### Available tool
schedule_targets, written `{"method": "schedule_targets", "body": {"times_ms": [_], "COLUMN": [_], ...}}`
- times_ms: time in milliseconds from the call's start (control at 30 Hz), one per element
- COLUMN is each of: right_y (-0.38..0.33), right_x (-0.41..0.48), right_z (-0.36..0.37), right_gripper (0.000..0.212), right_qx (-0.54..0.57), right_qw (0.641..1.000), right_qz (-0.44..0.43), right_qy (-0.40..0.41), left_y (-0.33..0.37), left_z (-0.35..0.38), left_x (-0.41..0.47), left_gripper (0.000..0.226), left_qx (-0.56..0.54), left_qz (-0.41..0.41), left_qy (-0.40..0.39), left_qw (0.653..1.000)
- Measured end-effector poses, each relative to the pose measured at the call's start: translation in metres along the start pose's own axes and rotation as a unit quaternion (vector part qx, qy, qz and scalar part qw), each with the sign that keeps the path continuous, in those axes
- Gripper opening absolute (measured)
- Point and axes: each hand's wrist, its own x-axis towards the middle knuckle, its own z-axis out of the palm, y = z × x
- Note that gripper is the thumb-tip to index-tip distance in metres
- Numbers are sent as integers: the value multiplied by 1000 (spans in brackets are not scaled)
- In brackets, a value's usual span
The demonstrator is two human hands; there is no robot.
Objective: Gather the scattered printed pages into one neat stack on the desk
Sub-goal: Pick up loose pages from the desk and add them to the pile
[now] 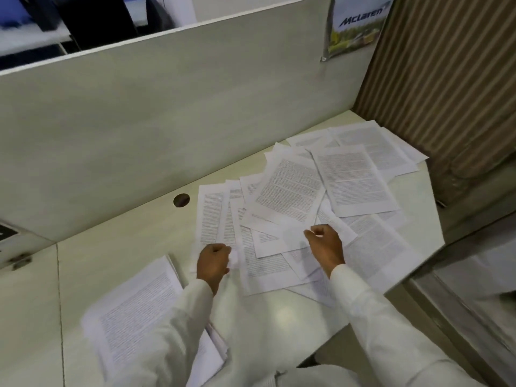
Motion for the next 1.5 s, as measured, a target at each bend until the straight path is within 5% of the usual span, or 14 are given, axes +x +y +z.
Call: {"method": "schedule_targets", "body": {"times_ms": [200, 300, 533, 833, 1033, 1500], "right_y": [-12, -6, 8, 11, 17, -2], "right_x": [76, 92, 99, 93, 79, 70], "right_z": [-7, -8, -6, -8, -1, 6], "right_gripper": [81, 96, 87, 79, 69, 50], "right_qx": [-147, -262, -340, -324, -304, -212], "right_qw": [989, 964, 940, 944, 945, 971], "right_qz": [18, 33, -13, -49, -58, -10], "right_qy": [28, 14, -2, -48, -107, -114], "left_y": [11, 18, 23, 20, 10, 5], "left_z": [24, 18, -2, 41, 46, -47], "left_x": [24, 41, 75, 61, 52, 21], "left_gripper": [37, 54, 86, 61, 49, 32], "left_qx": [224, 318, 337, 108, 146, 19], "left_qz": [28, 0, -111, -82, -47, -41], "left_qy": [58, 124, 117, -11, 22, 59], "left_qw": [972, 940, 928, 991, 988, 997]}}
